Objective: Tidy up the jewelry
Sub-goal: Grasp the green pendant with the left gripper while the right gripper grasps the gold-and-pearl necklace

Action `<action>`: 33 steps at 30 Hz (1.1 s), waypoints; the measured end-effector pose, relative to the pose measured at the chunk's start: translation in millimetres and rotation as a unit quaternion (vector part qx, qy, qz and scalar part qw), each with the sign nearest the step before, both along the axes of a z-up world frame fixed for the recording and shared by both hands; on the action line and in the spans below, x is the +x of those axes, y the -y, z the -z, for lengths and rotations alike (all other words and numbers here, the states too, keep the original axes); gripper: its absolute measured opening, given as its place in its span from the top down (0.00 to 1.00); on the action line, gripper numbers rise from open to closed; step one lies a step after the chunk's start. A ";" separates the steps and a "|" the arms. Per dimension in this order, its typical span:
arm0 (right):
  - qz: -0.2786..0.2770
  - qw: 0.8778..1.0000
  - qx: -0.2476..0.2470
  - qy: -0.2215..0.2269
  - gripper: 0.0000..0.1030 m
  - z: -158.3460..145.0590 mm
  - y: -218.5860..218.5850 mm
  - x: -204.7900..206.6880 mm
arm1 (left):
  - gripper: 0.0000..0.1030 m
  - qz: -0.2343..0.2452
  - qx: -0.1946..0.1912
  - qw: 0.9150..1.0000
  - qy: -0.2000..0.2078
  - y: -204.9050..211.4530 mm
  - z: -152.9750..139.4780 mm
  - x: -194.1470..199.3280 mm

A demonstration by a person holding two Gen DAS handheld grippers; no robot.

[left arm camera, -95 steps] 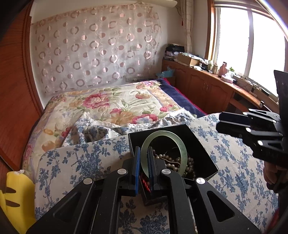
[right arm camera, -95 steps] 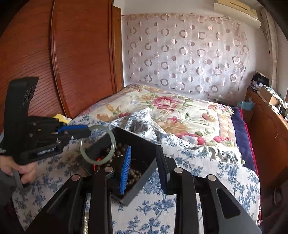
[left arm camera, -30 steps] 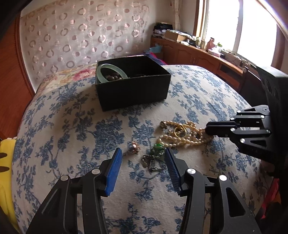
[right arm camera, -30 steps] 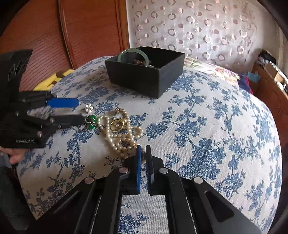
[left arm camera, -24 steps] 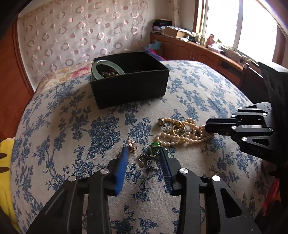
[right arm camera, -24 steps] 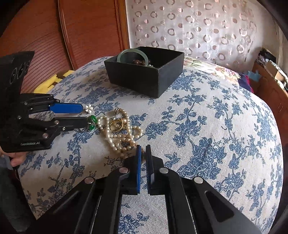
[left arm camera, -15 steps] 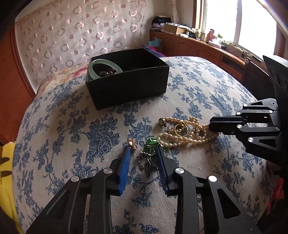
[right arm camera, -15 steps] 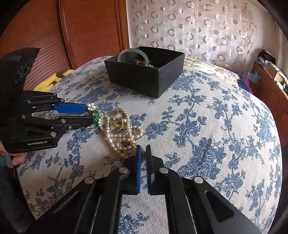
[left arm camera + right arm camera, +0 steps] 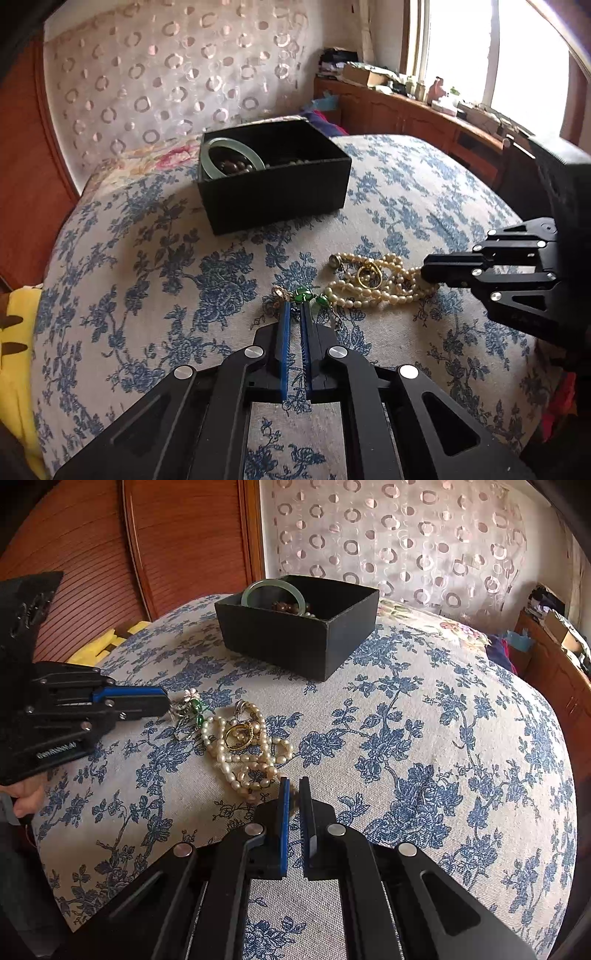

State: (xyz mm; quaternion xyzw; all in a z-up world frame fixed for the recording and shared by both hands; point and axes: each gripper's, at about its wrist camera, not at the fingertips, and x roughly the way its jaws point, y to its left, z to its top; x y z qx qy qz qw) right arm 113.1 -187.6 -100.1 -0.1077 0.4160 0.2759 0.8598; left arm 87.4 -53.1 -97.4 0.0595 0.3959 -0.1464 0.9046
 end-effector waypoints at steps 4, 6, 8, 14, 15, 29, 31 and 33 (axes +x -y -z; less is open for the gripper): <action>0.000 1.000 -0.001 0.001 0.94 0.1 -0.3 0.0 | 0.96 -0.004 -0.016 1.000 0.013 -4.5 -11.0 -6.4; 0.000 1.000 -0.001 0.001 0.94 0.2 -0.7 -0.3 | 0.96 -0.005 -0.019 1.000 0.019 -6.5 -15.5 -7.9; 0.000 1.000 -0.001 0.001 0.94 0.1 -0.5 0.0 | 0.96 -0.007 -0.022 0.999 0.025 -7.1 -20.6 -9.7; 0.000 1.000 -0.003 0.002 0.94 0.2 -0.8 -0.5 | 0.96 -0.007 -0.033 0.998 0.043 -10.9 -36.5 -15.5; 0.000 1.000 -0.003 0.002 0.94 0.1 -0.5 -0.1 | 0.96 -0.007 -0.034 0.998 0.045 -11.3 -38.3 -16.1; -0.013 0.999 0.021 0.043 0.95 -35.7 -5.9 -9.9 | 0.96 -0.006 -0.043 0.996 0.077 -17.7 -63.6 -19.2; -0.014 0.998 0.021 0.058 0.95 -48.7 -7.2 -10.4 | 0.96 -0.007 -0.044 0.996 0.082 -19.4 -67.1 -18.8; -0.016 0.997 0.022 0.077 0.95 -66.8 -8.8 -10.1 | 0.96 -0.007 -0.045 0.995 0.089 -20.3 -71.5 -17.8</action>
